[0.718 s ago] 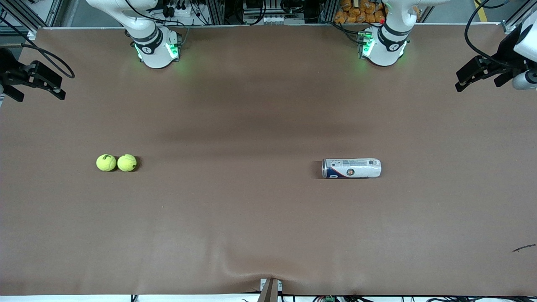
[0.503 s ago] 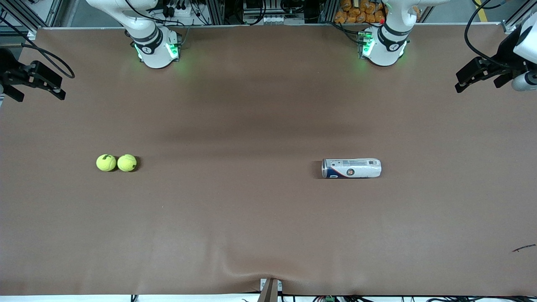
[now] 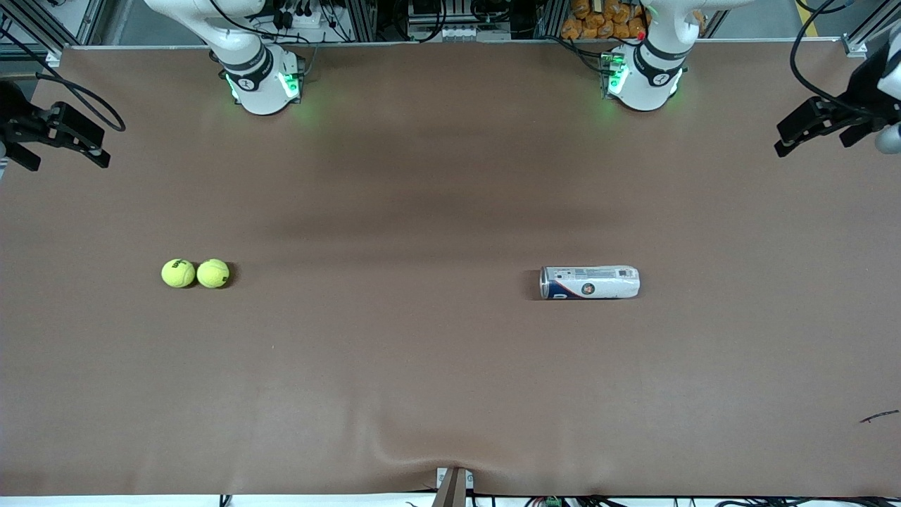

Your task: Insert tennis ball vertically with right arm

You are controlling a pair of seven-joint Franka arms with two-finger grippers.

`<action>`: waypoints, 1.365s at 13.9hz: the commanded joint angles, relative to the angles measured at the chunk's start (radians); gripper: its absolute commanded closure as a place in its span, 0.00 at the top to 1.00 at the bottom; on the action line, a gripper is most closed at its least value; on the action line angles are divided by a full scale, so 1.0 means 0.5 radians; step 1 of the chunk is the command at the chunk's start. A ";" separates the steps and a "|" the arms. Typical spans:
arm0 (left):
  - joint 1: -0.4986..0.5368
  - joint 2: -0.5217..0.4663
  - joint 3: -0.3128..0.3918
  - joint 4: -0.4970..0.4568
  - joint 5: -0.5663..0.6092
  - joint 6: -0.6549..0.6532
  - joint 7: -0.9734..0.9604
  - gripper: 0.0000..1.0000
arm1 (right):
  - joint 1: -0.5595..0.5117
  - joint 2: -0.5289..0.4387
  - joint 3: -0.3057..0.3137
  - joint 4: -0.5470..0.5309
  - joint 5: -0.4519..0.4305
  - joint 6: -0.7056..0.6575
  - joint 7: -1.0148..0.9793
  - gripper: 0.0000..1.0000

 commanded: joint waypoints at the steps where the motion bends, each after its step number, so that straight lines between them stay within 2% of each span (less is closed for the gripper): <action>1: 0.009 0.030 -0.022 0.032 0.045 -0.004 -0.002 1.00 | -0.042 -0.029 0.028 -0.021 -0.020 0.004 -0.034 1.00; 19: -0.004 0.021 -0.064 0.041 0.070 -0.020 0.022 1.00 | -0.042 -0.029 0.025 -0.021 -0.020 0.004 -0.037 1.00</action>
